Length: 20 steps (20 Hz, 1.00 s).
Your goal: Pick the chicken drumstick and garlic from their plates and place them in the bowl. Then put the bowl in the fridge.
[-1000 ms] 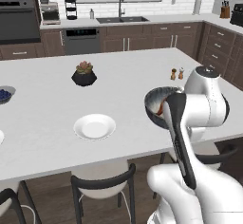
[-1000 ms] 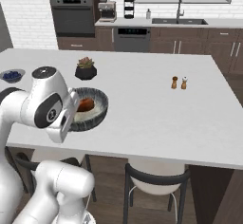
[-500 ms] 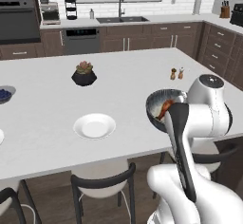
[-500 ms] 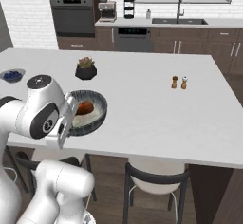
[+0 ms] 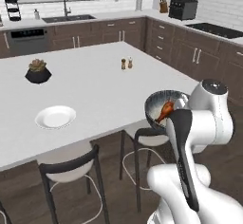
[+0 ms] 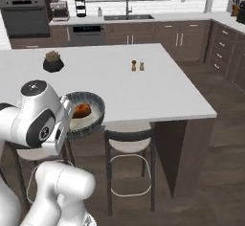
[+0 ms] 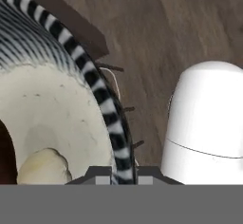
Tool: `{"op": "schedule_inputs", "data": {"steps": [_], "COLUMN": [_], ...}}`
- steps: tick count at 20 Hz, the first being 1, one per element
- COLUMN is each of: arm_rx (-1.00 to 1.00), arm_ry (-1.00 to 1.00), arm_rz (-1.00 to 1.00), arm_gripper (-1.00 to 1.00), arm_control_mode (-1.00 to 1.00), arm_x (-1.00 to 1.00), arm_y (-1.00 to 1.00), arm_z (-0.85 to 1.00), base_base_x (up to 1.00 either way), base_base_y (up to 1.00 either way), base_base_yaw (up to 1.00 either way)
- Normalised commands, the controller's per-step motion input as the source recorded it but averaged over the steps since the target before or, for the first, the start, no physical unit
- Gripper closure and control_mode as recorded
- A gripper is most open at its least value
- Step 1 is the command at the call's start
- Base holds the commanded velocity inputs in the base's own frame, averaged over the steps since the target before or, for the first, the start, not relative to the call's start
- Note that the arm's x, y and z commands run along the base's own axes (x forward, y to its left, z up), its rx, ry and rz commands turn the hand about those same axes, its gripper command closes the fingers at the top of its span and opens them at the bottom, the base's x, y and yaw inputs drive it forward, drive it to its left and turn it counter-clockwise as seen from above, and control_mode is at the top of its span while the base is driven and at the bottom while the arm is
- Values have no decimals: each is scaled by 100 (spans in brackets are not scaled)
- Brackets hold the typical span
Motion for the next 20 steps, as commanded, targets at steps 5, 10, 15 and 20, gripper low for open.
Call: {"op": "schedule_inputs", "data": {"steps": [5, 10, 15, 20], "arm_rx": [0, 0, 0, 0], "arm_ry": [0, 0, 0, 0], "arm_rz": [0, 0, 0, 0], "arm_gripper": [100, 100, 100, 100], "arm_control_mode": [100, 100, 100, 100], "arm_x": [0, 0, 0, 0], "arm_y": [0, 0, 0, 0], "arm_z": [0, 0, 0, 0], "base_base_x": [0, 3, 42, 99], "base_base_y": [-26, -40, -65, -48], "base_base_yaw": [-91, -89, -66, -41]}}
